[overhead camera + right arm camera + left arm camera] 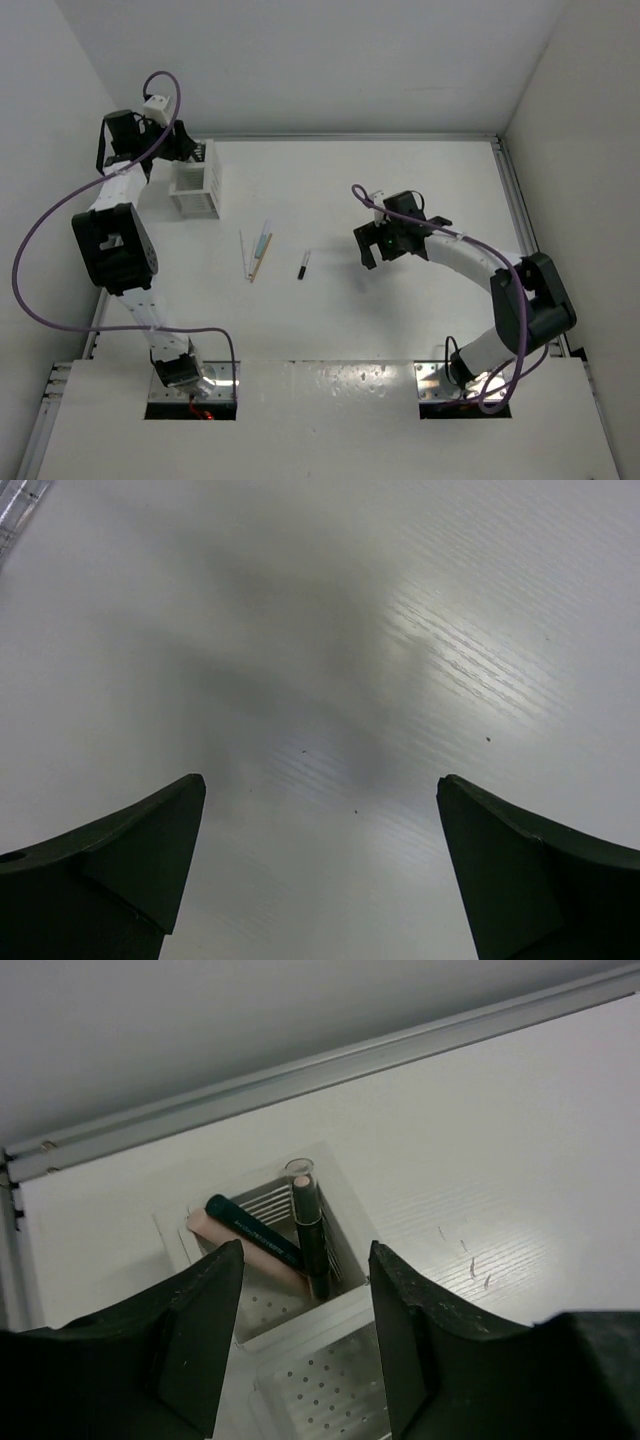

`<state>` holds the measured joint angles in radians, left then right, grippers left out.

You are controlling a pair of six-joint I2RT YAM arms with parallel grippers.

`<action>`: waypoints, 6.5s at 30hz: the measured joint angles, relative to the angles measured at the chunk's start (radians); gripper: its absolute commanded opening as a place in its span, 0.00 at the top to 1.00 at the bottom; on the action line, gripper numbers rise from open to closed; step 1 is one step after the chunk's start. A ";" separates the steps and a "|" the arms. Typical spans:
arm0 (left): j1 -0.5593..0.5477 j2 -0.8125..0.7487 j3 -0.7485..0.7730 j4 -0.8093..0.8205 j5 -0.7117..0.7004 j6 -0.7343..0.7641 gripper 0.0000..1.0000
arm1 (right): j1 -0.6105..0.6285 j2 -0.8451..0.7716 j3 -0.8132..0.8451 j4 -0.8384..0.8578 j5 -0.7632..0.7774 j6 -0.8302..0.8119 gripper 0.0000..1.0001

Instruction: Organize the makeup

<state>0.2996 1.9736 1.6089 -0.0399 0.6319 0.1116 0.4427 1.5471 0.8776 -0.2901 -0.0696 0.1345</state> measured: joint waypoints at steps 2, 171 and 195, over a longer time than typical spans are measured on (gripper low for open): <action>-0.010 -0.054 0.000 -0.035 -0.011 0.040 0.41 | 0.000 -0.023 -0.016 -0.002 0.016 0.003 0.00; -0.048 0.078 -0.010 0.236 -0.035 0.018 0.46 | 0.019 -0.105 -0.074 -0.200 0.267 0.089 0.00; 0.147 -0.320 -0.146 -0.478 -0.282 0.220 0.43 | 0.032 0.051 0.006 -0.206 0.050 0.014 0.00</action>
<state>0.4469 1.6535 1.4631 -0.5179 0.3496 0.3321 0.4747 1.5986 0.8833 -0.4961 -0.0193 0.1486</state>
